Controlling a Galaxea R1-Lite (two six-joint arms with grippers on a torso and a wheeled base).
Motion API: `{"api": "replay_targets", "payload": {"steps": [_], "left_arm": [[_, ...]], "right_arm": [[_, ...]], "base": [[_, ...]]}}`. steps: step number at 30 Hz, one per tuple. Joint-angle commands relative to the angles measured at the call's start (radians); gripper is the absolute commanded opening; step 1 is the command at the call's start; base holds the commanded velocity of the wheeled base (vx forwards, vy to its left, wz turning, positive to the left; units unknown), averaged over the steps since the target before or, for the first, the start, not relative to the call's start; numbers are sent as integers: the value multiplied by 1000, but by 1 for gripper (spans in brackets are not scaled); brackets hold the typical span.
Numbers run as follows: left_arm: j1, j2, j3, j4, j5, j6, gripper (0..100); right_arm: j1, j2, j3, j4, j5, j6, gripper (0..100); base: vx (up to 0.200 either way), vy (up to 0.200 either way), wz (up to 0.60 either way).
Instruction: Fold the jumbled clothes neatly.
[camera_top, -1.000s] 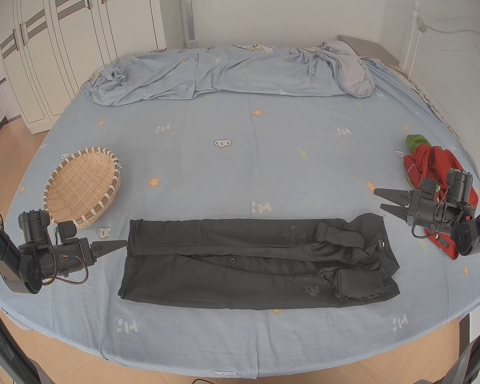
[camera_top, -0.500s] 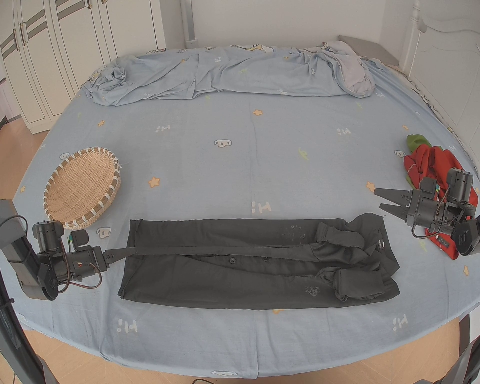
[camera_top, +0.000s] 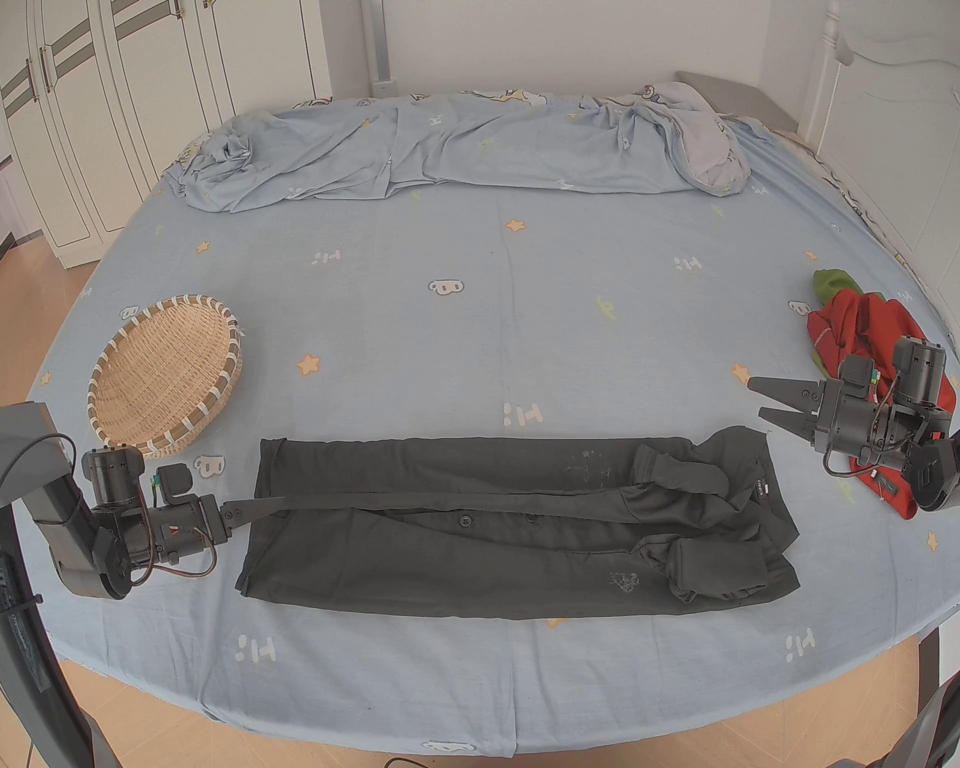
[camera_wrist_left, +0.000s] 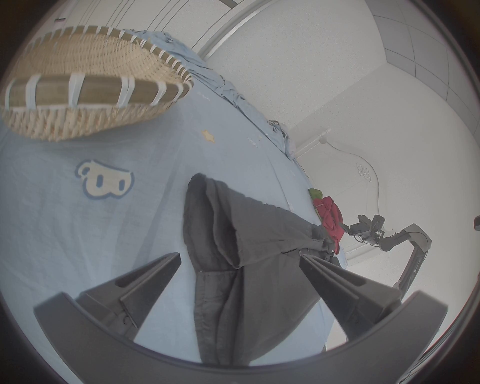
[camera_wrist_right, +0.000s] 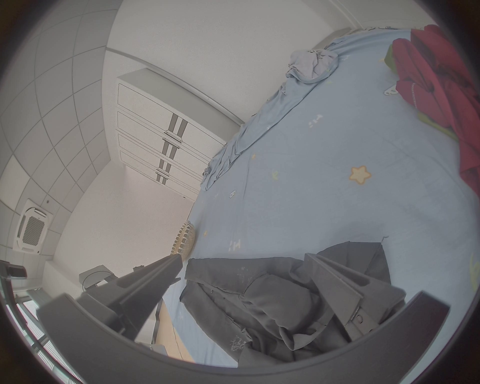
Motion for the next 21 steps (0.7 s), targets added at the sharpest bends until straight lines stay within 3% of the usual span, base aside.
{"api": "replay_targets", "payload": {"steps": [1,5,21], "left_arm": [[-12,-7,-3,4,-17,-22,100],[-12,-19,-6,7,-98,-76,100],[-41,117,-150,16,-112,-99,100]], "right_arm": [[0,5,-2,0,0,0,100],[0,2,-2,0,0,0,100],[-1,5,-4,0,1,0,100]], "base": [[0,0,0],[0,0,0],[0,0,0]]}}
